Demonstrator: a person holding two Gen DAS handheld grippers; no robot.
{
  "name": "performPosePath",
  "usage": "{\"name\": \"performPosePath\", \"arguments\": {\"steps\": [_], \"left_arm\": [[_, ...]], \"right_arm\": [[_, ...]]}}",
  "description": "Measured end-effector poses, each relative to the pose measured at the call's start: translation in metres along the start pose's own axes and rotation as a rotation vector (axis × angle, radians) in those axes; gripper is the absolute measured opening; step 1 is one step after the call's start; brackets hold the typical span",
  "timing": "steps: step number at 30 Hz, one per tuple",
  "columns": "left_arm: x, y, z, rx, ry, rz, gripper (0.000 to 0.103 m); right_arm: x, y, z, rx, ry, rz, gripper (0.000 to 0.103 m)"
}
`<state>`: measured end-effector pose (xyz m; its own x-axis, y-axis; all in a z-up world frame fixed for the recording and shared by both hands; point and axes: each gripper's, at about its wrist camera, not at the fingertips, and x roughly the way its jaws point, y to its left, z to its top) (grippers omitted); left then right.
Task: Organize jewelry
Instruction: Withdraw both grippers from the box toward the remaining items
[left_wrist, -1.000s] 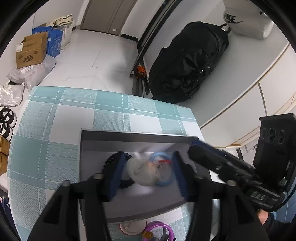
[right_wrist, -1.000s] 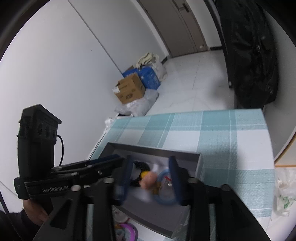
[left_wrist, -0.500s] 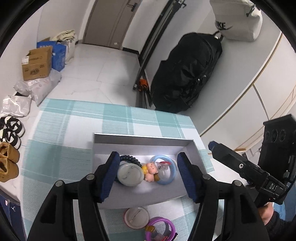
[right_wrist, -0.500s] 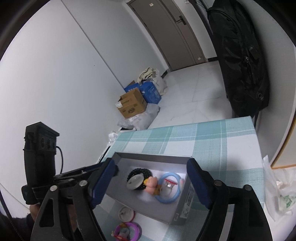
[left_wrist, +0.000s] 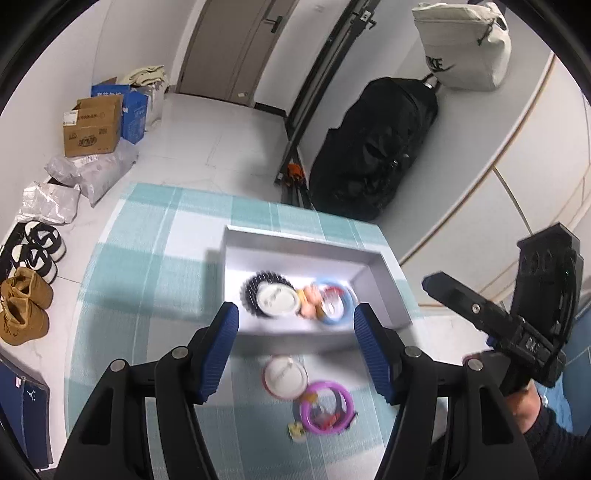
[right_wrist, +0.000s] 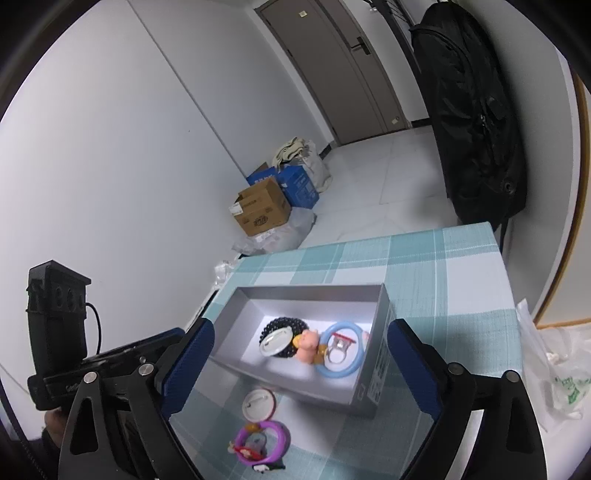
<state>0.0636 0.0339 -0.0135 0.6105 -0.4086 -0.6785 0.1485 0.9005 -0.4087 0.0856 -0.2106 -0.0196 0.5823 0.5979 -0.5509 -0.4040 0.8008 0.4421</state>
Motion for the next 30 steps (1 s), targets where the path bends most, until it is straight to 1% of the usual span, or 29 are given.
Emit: {"name": "performPosePath", "arguments": {"steps": [4,7,10,12,14,19,21,24,30], "left_arm": [[-0.003,-0.003,-0.010,0.021,0.022,-0.011,0.060],[-0.003,-0.005,-0.018,0.040,0.045,-0.011,0.060],[0.001,-0.007,-0.026,0.072,0.086,0.003,0.060],[0.002,-0.009,-0.032,0.102,0.118,-0.007,0.060],[0.009,-0.012,-0.040,0.148,0.178,-0.027,0.060],[0.023,-0.029,-0.066,0.319,0.254,0.044,0.060],[0.029,-0.032,-0.074,0.357,0.290,0.066,0.060],[0.038,-0.031,-0.078,0.356,0.324,0.082,0.060],[0.037,-0.023,-0.075,0.336,0.317,0.105,0.060]], "right_arm": [[-0.004,0.004,-0.006,-0.001,0.009,0.005,0.099],[-0.008,0.008,-0.009,-0.016,0.011,0.024,0.099],[-0.012,0.011,-0.013,-0.027,0.011,0.010,0.099],[-0.013,0.009,-0.015,-0.018,0.018,0.003,0.100],[-0.016,0.008,-0.018,-0.009,0.020,-0.004,0.100],[-0.021,0.006,-0.022,-0.007,0.019,-0.009,0.100],[-0.023,0.006,-0.024,-0.008,0.022,-0.014,0.100],[-0.025,0.005,-0.024,-0.003,0.018,-0.016,0.100],[-0.028,0.003,-0.025,0.009,0.017,-0.017,0.100]]}}
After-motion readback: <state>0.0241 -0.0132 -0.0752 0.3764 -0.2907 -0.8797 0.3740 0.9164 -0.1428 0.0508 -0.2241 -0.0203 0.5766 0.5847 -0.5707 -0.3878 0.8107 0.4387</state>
